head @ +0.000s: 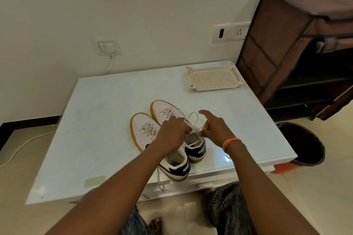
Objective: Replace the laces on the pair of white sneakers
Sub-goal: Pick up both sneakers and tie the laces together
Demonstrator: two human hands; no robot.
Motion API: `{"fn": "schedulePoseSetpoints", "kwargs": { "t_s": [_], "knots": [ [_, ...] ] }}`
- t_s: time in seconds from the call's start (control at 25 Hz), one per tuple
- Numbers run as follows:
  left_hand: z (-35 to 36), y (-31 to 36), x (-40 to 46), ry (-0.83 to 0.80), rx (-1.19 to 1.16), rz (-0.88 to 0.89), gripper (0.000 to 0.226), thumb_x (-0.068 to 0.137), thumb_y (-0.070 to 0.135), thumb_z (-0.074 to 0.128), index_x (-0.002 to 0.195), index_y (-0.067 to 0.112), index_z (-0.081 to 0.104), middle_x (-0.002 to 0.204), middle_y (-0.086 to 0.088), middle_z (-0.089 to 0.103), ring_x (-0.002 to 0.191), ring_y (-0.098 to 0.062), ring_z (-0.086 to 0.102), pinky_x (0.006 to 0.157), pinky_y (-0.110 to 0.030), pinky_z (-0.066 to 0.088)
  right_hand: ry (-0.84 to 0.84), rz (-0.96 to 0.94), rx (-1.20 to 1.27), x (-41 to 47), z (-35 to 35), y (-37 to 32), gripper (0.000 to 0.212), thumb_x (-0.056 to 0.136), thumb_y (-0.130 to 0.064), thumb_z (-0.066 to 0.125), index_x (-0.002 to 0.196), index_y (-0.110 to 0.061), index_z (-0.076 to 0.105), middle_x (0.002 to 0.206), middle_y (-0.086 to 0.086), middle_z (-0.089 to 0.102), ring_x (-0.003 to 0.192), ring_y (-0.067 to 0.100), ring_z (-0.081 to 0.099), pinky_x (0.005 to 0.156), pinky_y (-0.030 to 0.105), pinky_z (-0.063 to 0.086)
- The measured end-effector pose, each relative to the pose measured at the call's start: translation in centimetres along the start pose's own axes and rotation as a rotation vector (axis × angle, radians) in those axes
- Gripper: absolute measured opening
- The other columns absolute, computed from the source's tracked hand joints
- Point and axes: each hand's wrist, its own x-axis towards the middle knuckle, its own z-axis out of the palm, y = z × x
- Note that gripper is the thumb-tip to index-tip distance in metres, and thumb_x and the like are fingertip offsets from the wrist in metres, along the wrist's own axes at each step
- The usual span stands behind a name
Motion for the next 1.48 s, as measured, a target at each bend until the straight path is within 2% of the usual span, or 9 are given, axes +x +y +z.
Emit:
{"fn": "schedulePoseSetpoints", "kwargs": {
  "t_s": [0.12, 0.36, 0.6, 0.76, 0.88, 1.0, 1.16, 1.28, 1.48],
  "knots": [
    [0.4, 0.7, 0.1, 0.040, -0.014, -0.014, 0.014, 0.084, 0.013, 0.061, 0.081, 0.020, 0.073, 0.088, -0.002, 0.059, 0.086, -0.024, 0.055, 0.063, -0.031, 0.038, -0.174, 0.013, -0.030, 1.2, -0.1, 0.7, 0.041, 0.088, -0.014, 0.070, 0.128, -0.014, 0.063, 0.081, 0.006, 0.068, 0.064, 0.008, 0.058, 0.066, 0.016, 0.050],
    [0.4, 0.5, 1.2, 0.232, 0.061, 0.073, 0.038, 0.074, 0.016, 0.074, 0.110, 0.014, 0.066, 0.111, -0.010, 0.063, 0.102, -0.031, 0.055, 0.078, -0.040, 0.043, -0.121, -0.137, -0.402, 1.9, 0.0, -1.0, 0.018, 0.087, -0.023, 0.069, 0.074, -0.011, 0.072, 0.073, 0.010, 0.068, 0.069, 0.022, 0.063, 0.063, 0.029, 0.048],
    [-0.7, -1.1, -0.2, 0.305, -0.324, -0.177, 0.022, 0.090, 0.022, 0.058, 0.078, 0.022, 0.076, 0.075, -0.001, 0.053, 0.081, -0.020, 0.050, 0.066, -0.033, 0.035, 0.251, 0.118, 0.578, 0.0, 3.8, -4.2, 0.022, 0.088, -0.020, 0.069, 0.068, -0.012, 0.074, 0.063, 0.004, 0.068, 0.055, 0.007, 0.059, 0.062, 0.027, 0.054],
    [-0.8, -0.8, -1.2, 0.151, -0.135, -0.341, 0.020, 0.089, 0.033, 0.059, 0.094, 0.030, 0.078, 0.100, -0.002, 0.058, 0.103, -0.025, 0.047, 0.078, -0.036, 0.031, 0.423, 0.023, -0.030, 0.3, 5.9, -3.7, 0.014, 0.083, -0.017, 0.069, 0.073, -0.010, 0.076, 0.102, 0.004, 0.061, 0.096, 0.017, 0.056, 0.081, 0.031, 0.043],
    [-0.5, 0.4, -0.8, 0.062, -0.002, -0.301, 0.020, 0.089, 0.032, 0.059, 0.099, 0.028, 0.076, 0.104, -0.004, 0.055, 0.108, -0.029, 0.042, 0.084, -0.041, 0.033, 0.073, 0.124, -0.521, 0.0, 5.5, -2.5, 0.026, 0.088, -0.035, 0.060, 0.101, -0.017, 0.073, 0.148, 0.009, 0.032, 0.143, 0.033, 0.014, 0.111, 0.051, 0.017],
    [-0.1, 2.4, 0.2, -0.060, 0.187, -0.256, 0.023, 0.092, 0.028, 0.055, 0.105, 0.015, 0.068, 0.111, -0.007, 0.053, 0.115, -0.031, 0.038, 0.091, -0.044, 0.032, -0.269, 0.307, -0.462, -0.1, 3.9, -2.4, 0.041, 0.090, -0.043, 0.057, 0.125, -0.023, 0.061, 0.161, 0.008, 0.013, 0.149, 0.032, -0.007, 0.114, 0.060, -0.002],
    [0.4, 3.1, 1.7, -0.141, 0.259, -0.212, 0.017, 0.089, 0.022, 0.055, 0.100, 0.014, 0.065, 0.103, -0.005, 0.062, 0.114, -0.029, 0.042, 0.089, -0.043, 0.032, -0.030, 0.166, 0.239, -0.7, 1.4, -1.0, 0.016, 0.082, -0.012, 0.068, 0.094, -0.018, 0.076, 0.126, 0.013, 0.062, 0.126, 0.028, 0.051, 0.102, 0.029, 0.039],
    [-0.7, 1.5, 1.8, -0.124, -0.147, -0.173, 0.012, 0.082, 0.026, 0.067, 0.091, 0.025, 0.075, 0.096, 0.005, 0.069, 0.106, -0.021, 0.054, 0.083, -0.038, 0.031, 0.349, 0.391, 0.650, -0.1, 0.2, 1.6, 0.019, 0.085, -0.001, 0.058, 0.087, -0.012, 0.072, 0.091, 0.009, 0.070, 0.093, 0.029, 0.066, 0.083, 0.040, 0.057],
    [-1.1, -1.8, -3.5, 0.326, -0.507, -0.558, 0.019, 0.087, 0.024, 0.064, 0.105, 0.018, 0.066, 0.113, -0.003, 0.060, 0.102, -0.020, 0.058, 0.082, -0.031, 0.045, -0.108, 0.367, 0.546, 0.8, 1.6, 1.1, 0.029, 0.093, -0.011, 0.056, 0.120, -0.020, 0.065, 0.098, 0.003, 0.067, 0.086, 0.018, 0.063, 0.077, 0.032, 0.054]
  ]
}}
